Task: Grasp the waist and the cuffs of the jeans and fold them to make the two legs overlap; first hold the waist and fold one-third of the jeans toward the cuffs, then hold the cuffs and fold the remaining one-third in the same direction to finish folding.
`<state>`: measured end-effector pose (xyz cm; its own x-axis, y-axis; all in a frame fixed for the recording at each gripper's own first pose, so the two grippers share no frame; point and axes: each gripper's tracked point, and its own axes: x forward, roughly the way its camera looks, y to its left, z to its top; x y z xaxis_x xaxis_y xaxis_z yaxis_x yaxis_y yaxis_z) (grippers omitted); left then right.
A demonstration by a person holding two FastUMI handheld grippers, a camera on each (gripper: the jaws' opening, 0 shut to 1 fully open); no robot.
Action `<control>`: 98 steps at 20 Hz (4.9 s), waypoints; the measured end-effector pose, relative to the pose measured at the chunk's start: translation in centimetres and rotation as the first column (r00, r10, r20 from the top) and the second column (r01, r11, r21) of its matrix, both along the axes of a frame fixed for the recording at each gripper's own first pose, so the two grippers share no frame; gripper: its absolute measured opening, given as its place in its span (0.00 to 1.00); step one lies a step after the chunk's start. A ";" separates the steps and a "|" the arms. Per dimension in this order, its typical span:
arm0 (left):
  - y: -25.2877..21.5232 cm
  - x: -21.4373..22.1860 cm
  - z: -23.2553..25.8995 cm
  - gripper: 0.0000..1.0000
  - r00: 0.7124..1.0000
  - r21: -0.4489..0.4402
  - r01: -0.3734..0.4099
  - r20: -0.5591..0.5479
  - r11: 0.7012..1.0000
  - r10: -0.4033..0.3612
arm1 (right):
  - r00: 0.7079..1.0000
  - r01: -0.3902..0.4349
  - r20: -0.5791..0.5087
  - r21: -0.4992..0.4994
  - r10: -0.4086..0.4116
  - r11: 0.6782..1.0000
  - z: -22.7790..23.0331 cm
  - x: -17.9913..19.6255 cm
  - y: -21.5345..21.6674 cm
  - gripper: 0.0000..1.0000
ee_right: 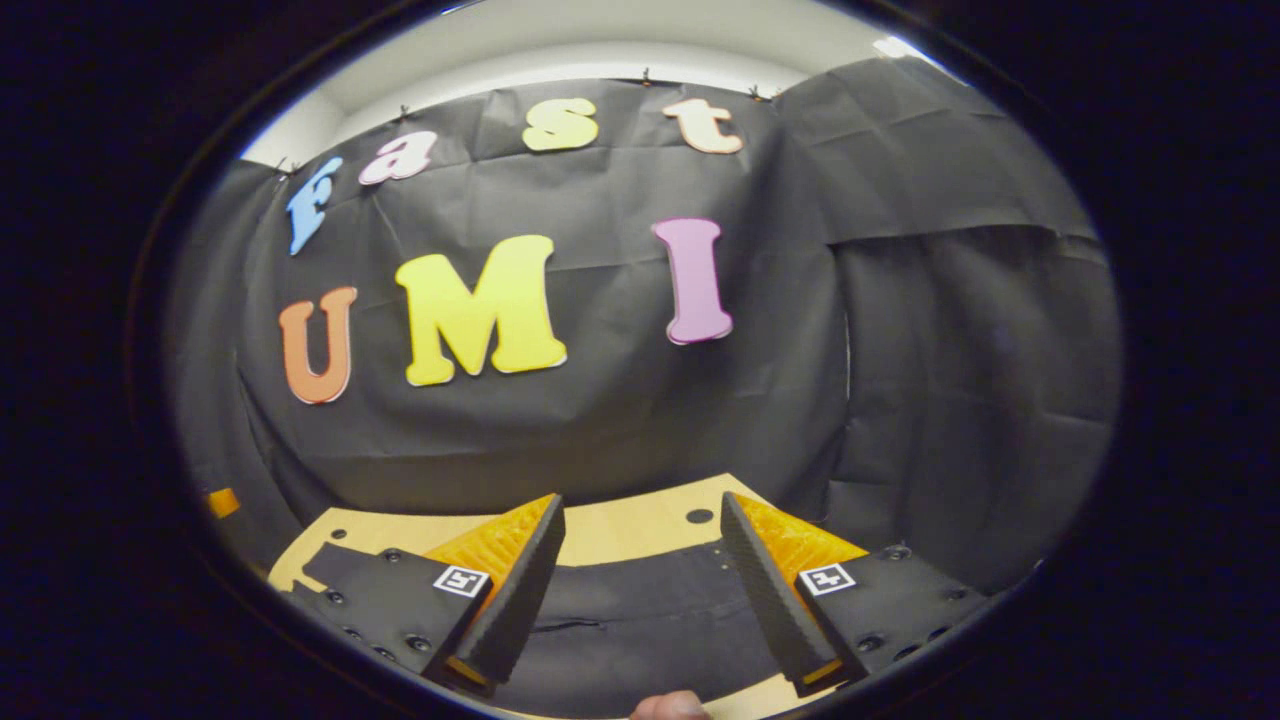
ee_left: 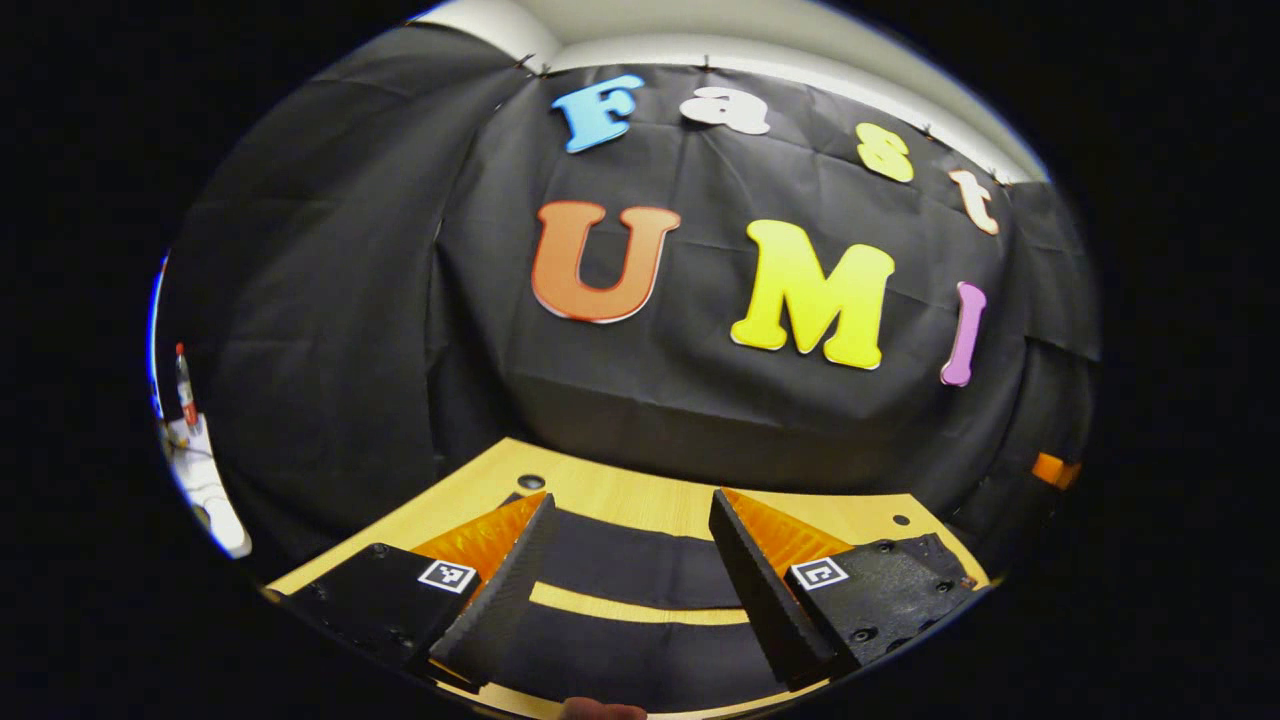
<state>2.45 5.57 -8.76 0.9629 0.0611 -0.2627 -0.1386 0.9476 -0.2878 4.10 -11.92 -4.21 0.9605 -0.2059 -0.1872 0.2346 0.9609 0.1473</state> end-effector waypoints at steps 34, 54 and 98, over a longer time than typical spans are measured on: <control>9.8 -9.2 -22.4 0.97 0.775 -0.611 -0.601 -0.603 0.515 0.189 | 0.840 0.502 -0.519 0.628 -0.161 0.594 -27.1 -5.2 -16.7 0.96; 10.2 -3.5 -22.8 0.87 0.830 -0.714 -0.549 -0.528 0.435 0.181 | 0.888 0.396 -0.460 0.779 0.014 0.485 -27.5 4.9 -15.7 0.72; 12.4 17.2 -17.5 0.04 0.662 -0.635 -0.730 -0.749 0.253 0.032 | 0.803 0.491 -0.570 0.798 0.173 0.348 -18.8 25.3 -13.2 0.12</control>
